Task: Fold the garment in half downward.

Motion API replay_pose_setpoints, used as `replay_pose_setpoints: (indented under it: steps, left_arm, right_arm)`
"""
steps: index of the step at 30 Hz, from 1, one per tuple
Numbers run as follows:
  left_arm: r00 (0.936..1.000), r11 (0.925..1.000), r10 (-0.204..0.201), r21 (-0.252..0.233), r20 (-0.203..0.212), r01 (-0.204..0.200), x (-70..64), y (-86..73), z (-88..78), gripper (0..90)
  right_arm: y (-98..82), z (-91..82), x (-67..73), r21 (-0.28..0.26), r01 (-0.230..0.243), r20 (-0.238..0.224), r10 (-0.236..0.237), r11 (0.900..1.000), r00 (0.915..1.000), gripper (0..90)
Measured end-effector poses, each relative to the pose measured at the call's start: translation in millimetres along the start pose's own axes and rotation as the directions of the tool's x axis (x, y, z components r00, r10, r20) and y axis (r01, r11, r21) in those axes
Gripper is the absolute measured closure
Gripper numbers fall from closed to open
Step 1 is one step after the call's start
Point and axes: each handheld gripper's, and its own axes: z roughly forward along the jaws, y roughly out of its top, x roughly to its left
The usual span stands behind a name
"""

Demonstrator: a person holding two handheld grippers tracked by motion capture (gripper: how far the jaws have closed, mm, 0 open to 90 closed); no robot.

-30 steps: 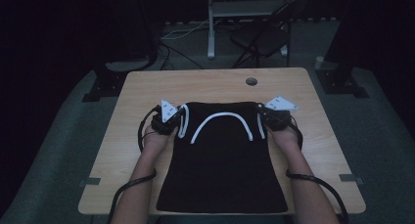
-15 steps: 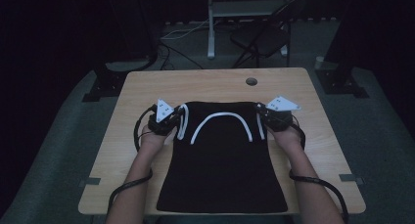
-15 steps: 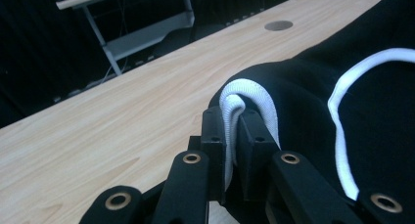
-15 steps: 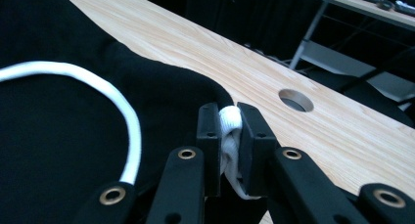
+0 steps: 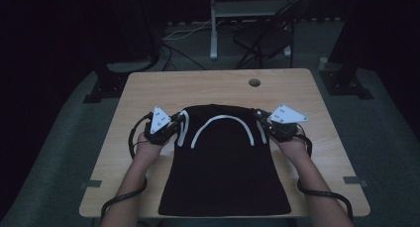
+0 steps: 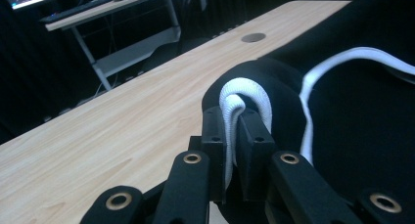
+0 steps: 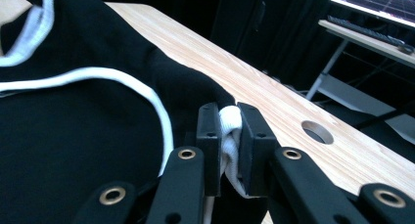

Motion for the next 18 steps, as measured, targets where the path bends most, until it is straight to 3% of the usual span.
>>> replay_pose_setpoints:
  steps: [5,14,18]
  left_arm:
    - [0.9997,0.9999,0.013,-0.008,0.022,-0.013,-9.2,-6.3,-12.7,83.6]
    - [0.999,0.9993,0.034,-0.016,0.029,-0.033,-13.5,-13.1,-29.5,83.5]
    - [0.9961,0.9962,0.081,-0.034,0.034,-0.08,-20.9,-11.2,-41.7,83.5]
  right_arm:
    - [0.4,-13.4,12.4,-0.017,0.046,-0.036,-0.047,0.999,0.9983,81.4]
    - [0.0,-40.3,23.8,-0.06,0.07,-0.102,-0.076,0.996,0.9919,81.4]
    - [-1.6,-50.7,26.5,-0.082,0.079,-0.138,-0.09,0.993,0.9863,81.5]
